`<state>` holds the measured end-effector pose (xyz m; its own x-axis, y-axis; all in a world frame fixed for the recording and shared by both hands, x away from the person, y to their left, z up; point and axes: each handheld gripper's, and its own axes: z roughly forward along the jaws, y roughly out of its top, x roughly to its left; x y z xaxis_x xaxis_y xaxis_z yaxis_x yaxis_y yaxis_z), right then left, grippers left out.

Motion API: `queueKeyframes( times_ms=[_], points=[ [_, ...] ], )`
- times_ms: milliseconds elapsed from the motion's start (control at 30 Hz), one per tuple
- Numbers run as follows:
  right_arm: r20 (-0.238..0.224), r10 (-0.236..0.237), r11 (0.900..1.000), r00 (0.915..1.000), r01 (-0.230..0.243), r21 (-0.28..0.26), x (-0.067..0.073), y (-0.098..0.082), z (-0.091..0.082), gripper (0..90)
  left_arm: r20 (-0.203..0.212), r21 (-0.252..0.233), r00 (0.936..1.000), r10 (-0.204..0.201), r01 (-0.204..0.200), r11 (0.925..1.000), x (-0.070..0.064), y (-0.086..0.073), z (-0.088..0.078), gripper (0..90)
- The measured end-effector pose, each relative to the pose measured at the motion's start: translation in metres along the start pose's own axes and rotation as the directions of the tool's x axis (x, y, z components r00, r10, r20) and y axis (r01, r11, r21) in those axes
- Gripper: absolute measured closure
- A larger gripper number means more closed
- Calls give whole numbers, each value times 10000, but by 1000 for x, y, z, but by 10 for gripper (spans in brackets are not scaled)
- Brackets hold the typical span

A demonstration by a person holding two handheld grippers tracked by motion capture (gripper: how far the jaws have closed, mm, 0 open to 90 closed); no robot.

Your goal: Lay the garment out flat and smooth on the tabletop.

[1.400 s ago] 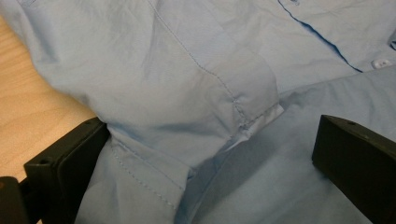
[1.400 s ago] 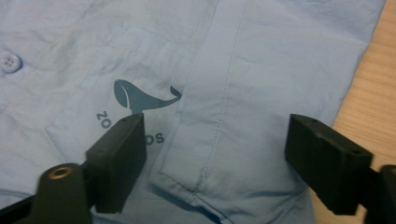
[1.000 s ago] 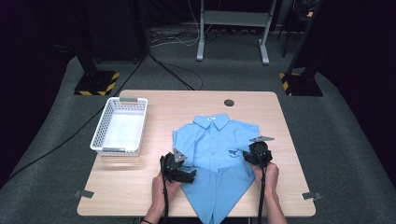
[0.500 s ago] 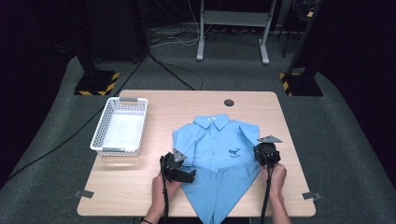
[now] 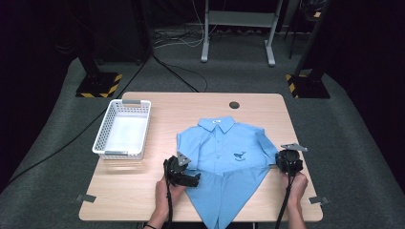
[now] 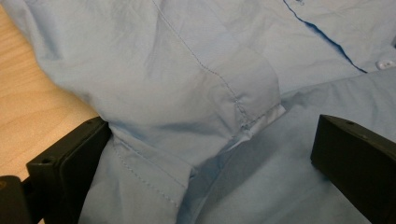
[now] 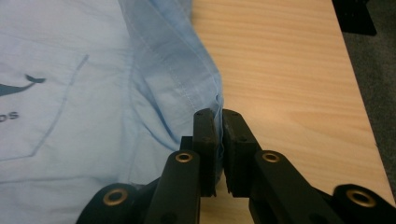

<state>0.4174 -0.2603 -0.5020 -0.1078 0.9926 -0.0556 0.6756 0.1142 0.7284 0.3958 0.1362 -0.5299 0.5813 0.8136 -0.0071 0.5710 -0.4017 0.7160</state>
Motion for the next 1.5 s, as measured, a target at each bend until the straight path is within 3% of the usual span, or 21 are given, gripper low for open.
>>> queueKeyframes(
  times_ms=[133,267,300,333,433,467,500,533,667,767,900,1033,1167,1300,1500],
  points=[
    [-122,623,9980,9980,-623,60,-12,-8,2,833,-3,-1,10000,-2,2,10000,0,0,0,13],
    [130,804,9966,9967,-807,190,-17,-12,3,759,-7,2,10000,-9,9,10000,0,0,0,13],
    [198,1077,9939,9940,-1082,235,-21,-14,1,661,-7,2,10000,-9,9,10000,0,0,0,13],
    [198,1077,9939,9940,-1082,235,-21,-14,1,661,-9,4,10000,-11,11,10000,0,0,0,13],
    [74,1526,9882,9883,-1527,150,-25,-15,-5,501,-11,4,10000,-13,13,10000,0,0,0,13],
    [3,1633,9865,9866,-1633,130,-25,-14,-8,420,-12,4,10000,-14,14,10000,0,0,0,13],
    [-411,1685,9857,9849,-1685,29,-21,-13,-13,274,-12,2,10000,-15,15,10000,0,0,0,13],
    [-411,1685,9857,9849,-1685,29,-21,-13,-13,274,-12,5,10000,-13,13,10000,0,0,0,13],
    [-1367,1193,9921,9834,-1236,-234,-2,-10,-18,107,-15,5,10000,-15,15,10000,0,0,0,13],
    [-1929,451,9988,9802,-481,-106,21,-8,-14,38,-13,5,10000,-16,16,10000,0,0,0,13],
    [-2305,-524,9985,9717,481,-242,56,-8,-7,22,-12,8,10000,-10,10,10000,0,0,0,13],
    [-2315,-1093,9932,9667,1159,150,78,-11,6,22,-11,5,10000,-14,14,10000,0,0,0,13],
    [-2217,-1177,9912,9680,1281,331,79,-14,14,2,-10,3,10000,-9,9,10000,0,0,0,12],
    [-2405,-1421,9892,9602,1463,-5,74,-16,15,0,5,-10,10000,4,-4,10000,0,0,0,12],
    [-2330,-1396,9892,9624,1463,116,71,-16,14,0,47,-6,10000,44,-44,10000,-1,1,1,12]
  ],
)
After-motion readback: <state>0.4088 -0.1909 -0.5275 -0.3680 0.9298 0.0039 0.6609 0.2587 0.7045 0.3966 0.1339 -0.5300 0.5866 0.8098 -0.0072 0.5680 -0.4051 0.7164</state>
